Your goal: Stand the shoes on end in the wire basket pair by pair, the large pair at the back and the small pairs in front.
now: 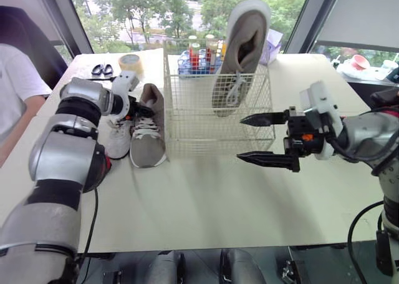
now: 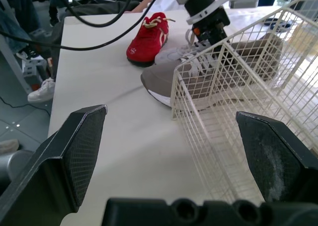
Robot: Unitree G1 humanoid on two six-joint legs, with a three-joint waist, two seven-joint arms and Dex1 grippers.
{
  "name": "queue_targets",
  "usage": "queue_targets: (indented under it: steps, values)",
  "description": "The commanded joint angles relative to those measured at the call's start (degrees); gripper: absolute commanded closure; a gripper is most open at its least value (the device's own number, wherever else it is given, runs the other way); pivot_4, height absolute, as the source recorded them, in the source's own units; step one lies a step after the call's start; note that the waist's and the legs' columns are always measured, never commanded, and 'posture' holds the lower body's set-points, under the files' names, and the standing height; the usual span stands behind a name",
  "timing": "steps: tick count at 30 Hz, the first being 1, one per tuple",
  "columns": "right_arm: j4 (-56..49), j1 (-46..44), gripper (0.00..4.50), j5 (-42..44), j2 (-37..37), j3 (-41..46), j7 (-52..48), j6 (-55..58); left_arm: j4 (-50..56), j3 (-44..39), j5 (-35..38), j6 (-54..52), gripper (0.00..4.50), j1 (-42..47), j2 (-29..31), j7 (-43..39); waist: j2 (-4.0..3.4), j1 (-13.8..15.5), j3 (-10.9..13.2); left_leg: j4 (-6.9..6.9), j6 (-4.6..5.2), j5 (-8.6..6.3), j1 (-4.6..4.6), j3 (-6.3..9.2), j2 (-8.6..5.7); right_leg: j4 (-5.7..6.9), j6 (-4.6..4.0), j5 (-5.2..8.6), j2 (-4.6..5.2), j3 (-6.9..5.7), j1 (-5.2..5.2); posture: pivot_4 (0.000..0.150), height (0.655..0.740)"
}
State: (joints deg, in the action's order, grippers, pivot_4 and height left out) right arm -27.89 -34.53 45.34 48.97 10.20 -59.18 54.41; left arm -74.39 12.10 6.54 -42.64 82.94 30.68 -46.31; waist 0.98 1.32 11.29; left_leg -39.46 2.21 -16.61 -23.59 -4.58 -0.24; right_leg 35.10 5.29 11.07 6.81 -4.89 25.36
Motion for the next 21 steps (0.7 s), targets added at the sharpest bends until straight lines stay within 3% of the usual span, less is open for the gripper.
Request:
queue_targets:
  steps: [1, 2, 10, 13, 18, 21]
  values:
    - [-1.22, -0.81, 0.0, 2.54, 0.7, 2.5, 1.5, -0.75, -0.6, -3.2, -1.41, 1.37, 3.91, 0.23, -1.08, 1.91, 0.0, 0.35, 0.0, -0.07, 0.02, -0.01, 0.0, 0.01, 0.0, 0.03, 0.0, 0.0, 0.0, 0.0, -0.01, 0.15, 0.74]
    - [-1.16, -0.78, 0.0, 3.08, 0.76, 2.64, 1.89, -0.65, -0.57, -4.25, -1.44, 1.77, 4.09, 0.34, -1.09, 2.4, 0.0, 0.54, 0.0, -0.13, 0.05, -0.03, 0.0, 0.02, 0.01, 0.06, 0.0, 0.0, 0.0, 0.0, -0.02, 0.15, 0.74]
    - [-2.21, 1.44, 0.0, 5.95, 2.58, 4.17, 4.33, -0.24, 1.08, -20.52, 5.17, 0.02, 4.11, 8.15, 5.2, 13.15, 0.1, 0.74, 0.06, -0.59, 0.17, -0.1, -0.56, 0.1, 0.06, 0.1, 0.12, -0.12, -0.01, -0.1, 0.23, 0.15, 0.74]
    - [-2.05, 0.87, 0.0, 9.42, 3.01, 6.61, 5.59, 0.69, 4.76, -24.62, 6.03, 6.48, 4.11, 14.06, 8.54, 17.41, 0.32, 0.68, 0.18, -0.67, -0.19, 0.13, -1.16, 0.07, 0.07, 0.11, 0.17, -0.32, -0.03, -0.1, 0.8, 0.15, 0.74]
    - [-0.87, -0.41, 0.0, 13.06, 3.63, 7.91, 7.19, 1.45, 8.26, -26.22, 6.05, 11.41, 4.11, 20.44, 8.97, 16.05, 0.31, 1.04, 0.13, -0.66, -0.05, 0.04, -1.43, -0.07, -0.01, -0.11, 0.33, -0.37, 0.0, -0.14, 0.93, 0.15, 0.74]
    - [-0.02, -0.43, 0.0, 12.4, 3.94, 6.99, 7.25, 0.62, 10.75, -26.63, 5.09, 25.26, 4.11, 21.74, 7.84, 17.02, 0.31, 0.96, 0.13, -0.68, 0.03, 0.0, -1.37, -0.12, -0.06, -0.2, 0.4, -0.34, 0.04, -0.14, 0.78, 0.15, 0.74]
